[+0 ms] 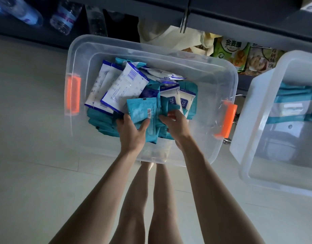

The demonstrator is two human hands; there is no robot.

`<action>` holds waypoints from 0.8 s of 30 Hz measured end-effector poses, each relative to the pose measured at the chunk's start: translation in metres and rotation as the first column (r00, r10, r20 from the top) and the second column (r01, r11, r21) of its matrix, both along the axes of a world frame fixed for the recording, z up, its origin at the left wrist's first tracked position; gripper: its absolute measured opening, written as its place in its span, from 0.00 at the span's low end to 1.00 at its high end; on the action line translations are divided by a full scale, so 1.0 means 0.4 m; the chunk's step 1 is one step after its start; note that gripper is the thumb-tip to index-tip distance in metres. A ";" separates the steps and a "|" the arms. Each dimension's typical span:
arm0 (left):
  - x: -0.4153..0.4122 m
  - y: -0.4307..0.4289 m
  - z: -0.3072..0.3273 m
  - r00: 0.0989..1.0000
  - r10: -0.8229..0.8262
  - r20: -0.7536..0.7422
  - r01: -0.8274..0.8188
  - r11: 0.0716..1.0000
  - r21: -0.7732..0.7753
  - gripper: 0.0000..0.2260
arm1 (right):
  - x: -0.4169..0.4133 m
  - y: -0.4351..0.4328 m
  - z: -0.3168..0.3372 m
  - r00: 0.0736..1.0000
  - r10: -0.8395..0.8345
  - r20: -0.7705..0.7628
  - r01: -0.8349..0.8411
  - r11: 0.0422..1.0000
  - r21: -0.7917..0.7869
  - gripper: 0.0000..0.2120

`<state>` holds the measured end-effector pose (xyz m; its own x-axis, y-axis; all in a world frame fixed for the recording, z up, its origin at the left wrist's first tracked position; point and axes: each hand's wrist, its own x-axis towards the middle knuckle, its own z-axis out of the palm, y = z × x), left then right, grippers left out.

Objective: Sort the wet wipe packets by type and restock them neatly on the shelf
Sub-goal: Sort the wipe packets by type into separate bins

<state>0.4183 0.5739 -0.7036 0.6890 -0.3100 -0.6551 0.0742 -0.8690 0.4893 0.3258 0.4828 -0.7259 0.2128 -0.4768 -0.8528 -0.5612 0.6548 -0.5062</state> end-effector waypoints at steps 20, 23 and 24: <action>-0.003 0.016 0.045 0.936 0.075 0.345 -0.089 0.996 0.025 0.14 | -0.034 0.024 0.009 0.985 -0.155 0.077 0.146 0.983 0.109 0.07; -0.007 0.016 0.043 0.959 0.111 0.259 -0.088 0.991 -0.098 0.14 | -0.016 0.025 0.005 0.964 -0.241 0.112 0.216 0.957 0.195 0.09; -0.005 0.012 0.043 0.970 0.115 0.214 -0.089 0.988 -0.126 0.14 | -0.012 0.025 0.005 0.952 -0.279 0.124 0.246 0.941 0.231 0.09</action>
